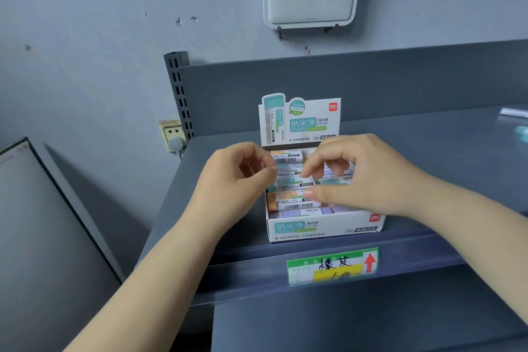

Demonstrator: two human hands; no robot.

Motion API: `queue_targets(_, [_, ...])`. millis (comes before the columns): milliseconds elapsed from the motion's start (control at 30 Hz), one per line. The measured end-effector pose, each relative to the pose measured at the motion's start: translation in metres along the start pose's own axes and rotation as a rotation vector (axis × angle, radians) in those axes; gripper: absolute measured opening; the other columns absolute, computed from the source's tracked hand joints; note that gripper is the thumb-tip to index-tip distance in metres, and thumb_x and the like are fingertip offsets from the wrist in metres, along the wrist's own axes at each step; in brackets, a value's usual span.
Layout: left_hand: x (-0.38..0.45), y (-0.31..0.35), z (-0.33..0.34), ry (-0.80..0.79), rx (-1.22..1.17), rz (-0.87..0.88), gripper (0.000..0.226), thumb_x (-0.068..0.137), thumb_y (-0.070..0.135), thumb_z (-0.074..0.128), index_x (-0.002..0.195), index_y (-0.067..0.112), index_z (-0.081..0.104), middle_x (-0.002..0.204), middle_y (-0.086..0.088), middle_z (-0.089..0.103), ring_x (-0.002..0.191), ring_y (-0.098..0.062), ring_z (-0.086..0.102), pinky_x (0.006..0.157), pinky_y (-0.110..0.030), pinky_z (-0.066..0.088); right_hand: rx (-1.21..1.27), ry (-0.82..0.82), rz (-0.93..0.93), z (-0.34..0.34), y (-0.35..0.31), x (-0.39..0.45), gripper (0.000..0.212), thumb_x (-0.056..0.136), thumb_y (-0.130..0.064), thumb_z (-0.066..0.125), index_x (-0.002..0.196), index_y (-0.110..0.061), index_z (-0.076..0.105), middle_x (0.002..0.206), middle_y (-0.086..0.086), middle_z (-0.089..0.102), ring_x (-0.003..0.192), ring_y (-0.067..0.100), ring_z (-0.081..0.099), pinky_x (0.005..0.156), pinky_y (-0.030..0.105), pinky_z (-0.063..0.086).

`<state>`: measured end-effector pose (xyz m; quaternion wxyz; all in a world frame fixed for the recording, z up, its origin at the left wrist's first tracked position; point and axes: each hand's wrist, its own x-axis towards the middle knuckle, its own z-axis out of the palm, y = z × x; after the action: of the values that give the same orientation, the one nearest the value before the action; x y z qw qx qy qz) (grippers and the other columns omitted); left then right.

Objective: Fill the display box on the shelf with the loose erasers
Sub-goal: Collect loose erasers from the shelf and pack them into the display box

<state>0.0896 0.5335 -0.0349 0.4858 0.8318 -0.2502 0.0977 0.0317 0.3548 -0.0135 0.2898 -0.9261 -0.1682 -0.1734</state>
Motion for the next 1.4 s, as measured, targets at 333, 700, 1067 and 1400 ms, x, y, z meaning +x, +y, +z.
queue_targets(333, [0.0,0.03,0.003,0.082,0.543,0.351,0.012,0.083,0.026,0.059,0.092,0.02,0.063,0.084,0.007,0.056,0.085,-0.02,0.052,0.071,-0.032,0.04,-0.495,0.249,0.017,-0.018,-0.002,-0.009,0.009,0.084,-0.029,0.054,0.085,-0.022,0.06,0.076,-0.013,0.049,0.077,0.007,0.048,0.067,0.026,0.035])
queue_targets(700, [0.011,0.117,0.1,0.08,0.887,0.527,0.027,0.083,0.033,0.054,0.102,0.017,0.064,0.099,-0.003,0.064,0.096,-0.031,0.058,0.08,-0.036,0.038,-0.843,0.158,0.116,-0.11,0.072,-0.082,0.026,0.09,-0.035,0.043,0.107,-0.02,0.055,0.105,-0.005,0.058,0.101,0.02,0.05,0.077,0.03,0.031])
queue_targets(1067, [0.018,0.198,0.261,-0.029,0.976,0.643,0.024,0.068,0.032,0.052,0.079,0.015,0.066,0.07,0.001,0.063,0.064,-0.024,0.059,0.055,-0.031,0.042,-0.937,0.125,0.231,-0.223,0.169,-0.193,0.024,0.089,-0.033,0.043,0.102,-0.018,0.055,0.103,-0.004,0.057,0.098,0.02,0.048,0.078,0.031,0.033])
queue_targets(1400, [0.072,0.237,0.344,-0.219,1.033,0.65,0.03,0.089,0.032,0.044,0.114,0.019,0.053,0.114,0.003,0.058,0.106,-0.022,0.053,0.081,-0.031,0.039,-0.812,0.079,0.375,-0.288,0.246,-0.227,0.027,0.089,-0.037,0.048,0.111,-0.023,0.054,0.112,-0.005,0.057,0.107,0.019,0.05,0.079,0.03,0.036])
